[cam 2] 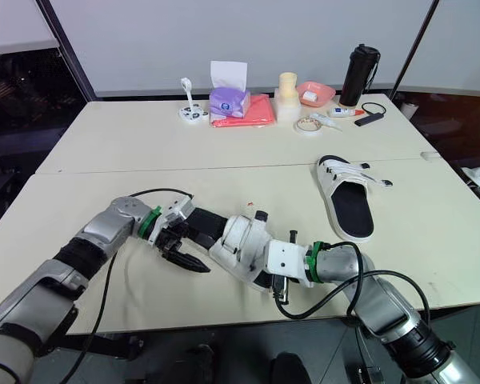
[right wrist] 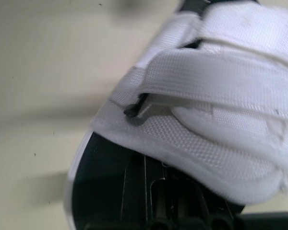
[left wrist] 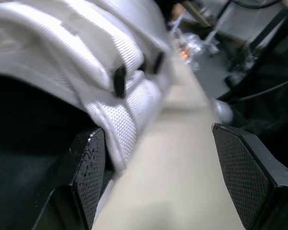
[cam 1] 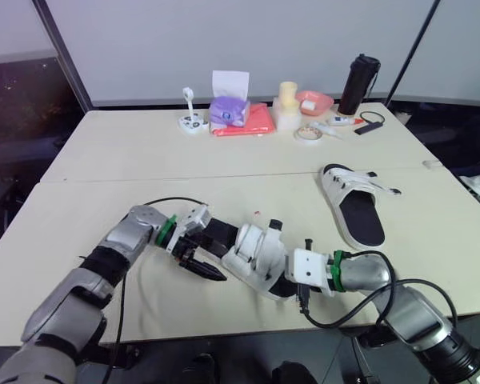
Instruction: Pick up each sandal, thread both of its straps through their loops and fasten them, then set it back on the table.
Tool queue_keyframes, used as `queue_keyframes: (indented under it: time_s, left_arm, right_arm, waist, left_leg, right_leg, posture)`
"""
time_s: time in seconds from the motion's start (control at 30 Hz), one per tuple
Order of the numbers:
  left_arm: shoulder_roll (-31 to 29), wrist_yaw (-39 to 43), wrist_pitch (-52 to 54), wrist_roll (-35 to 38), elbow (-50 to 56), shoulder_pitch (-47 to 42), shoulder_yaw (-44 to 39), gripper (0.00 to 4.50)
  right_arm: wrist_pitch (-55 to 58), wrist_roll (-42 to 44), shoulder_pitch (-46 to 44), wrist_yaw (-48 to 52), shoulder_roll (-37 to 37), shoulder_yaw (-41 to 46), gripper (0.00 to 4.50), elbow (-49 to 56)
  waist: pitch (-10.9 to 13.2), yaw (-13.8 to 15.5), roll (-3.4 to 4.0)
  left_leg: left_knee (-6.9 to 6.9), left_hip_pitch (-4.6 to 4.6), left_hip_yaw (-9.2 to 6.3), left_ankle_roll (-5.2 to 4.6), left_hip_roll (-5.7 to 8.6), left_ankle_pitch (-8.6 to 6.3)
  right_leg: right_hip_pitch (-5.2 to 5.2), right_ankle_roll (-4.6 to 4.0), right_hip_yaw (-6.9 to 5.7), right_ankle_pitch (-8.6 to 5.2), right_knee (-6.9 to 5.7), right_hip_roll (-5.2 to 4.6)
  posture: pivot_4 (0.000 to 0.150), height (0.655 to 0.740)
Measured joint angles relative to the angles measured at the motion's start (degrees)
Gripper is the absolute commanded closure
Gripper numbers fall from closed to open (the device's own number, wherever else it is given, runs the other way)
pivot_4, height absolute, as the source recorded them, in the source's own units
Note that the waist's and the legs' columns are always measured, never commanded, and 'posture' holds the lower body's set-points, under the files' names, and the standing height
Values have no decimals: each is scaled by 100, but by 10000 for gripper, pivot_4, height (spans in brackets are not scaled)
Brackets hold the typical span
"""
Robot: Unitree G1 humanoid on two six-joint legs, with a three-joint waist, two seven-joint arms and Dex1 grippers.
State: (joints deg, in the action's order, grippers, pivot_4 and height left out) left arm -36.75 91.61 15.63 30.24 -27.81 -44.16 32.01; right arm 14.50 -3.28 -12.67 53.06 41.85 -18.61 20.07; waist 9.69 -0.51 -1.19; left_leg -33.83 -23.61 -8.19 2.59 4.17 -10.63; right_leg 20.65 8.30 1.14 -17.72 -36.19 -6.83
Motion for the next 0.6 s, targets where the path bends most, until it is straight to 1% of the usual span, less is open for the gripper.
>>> queue_keyframes:
  time_s: [0.13, 0.2, 0.3, 0.37, 0.53, 0.6]
  left_arm:
    - [-385, 14, 554, 516, 748, 174, 268, 9935]
    - [-541, 10, 772, 718, 1165, 279, 301, 9935]
    - [-669, 13, 1031, 939, 1533, 412, 294, 9935]
    - [-731, 36, 1228, 1109, 1893, 536, 260, 9935]
    - [-760, 54, 1386, 1136, 2105, 640, 189, 9935]
    - [-798, 57, 1357, 1015, 2086, 642, 141, 9935]
  right_arm:
    - [130, 72, 47, 12, 157, 227, 45000, 14]
    - [225, 115, 76, 11, 216, 354, 45000, 79]
    - [301, 145, 118, 3, 257, 474, 45000, 141]
    - [398, 169, 148, -3, 289, 548, 45000, 181]
    - [508, 174, 194, -62, 298, 573, 45000, 225]
    - [520, 174, 194, -77, 295, 565, 45000, 227]
  waist:
    - [6, 16, 7]
    - [6, 2, 8]
    - [8, -12, 12]
    - [11, -7, 16]
    - [11, -4, 17]
    - [11, -8, 17]
  left_leg:
    - [-3, -7, 0, 0, 0, 0]
    - [-5, -27, -1, -1, -2, 1]
    - [-10, -63, 0, -2, -3, 2]
    - [-12, -67, 2, -2, -1, 3]
    - [-19, -69, 5, -2, 0, 3]
    - [-21, -69, 6, -2, -1, 3]
  right_leg:
    - [9, -4, 3, -2, 0, 0]
    - [30, -6, 6, -1, -3, 0]
    - [74, -2, 11, 2, -16, 0]
    - [77, -1, 11, 2, -21, 1]
    - [76, -2, 9, 2, -25, 3]
    - [76, -2, 9, 2, -25, 3]
  posture:
    - [1500, 7344]
    - [1500, 7344]
    - [1500, 7344]
    - [1500, 7344]
    - [1500, 7344]
    - [1500, 7344]
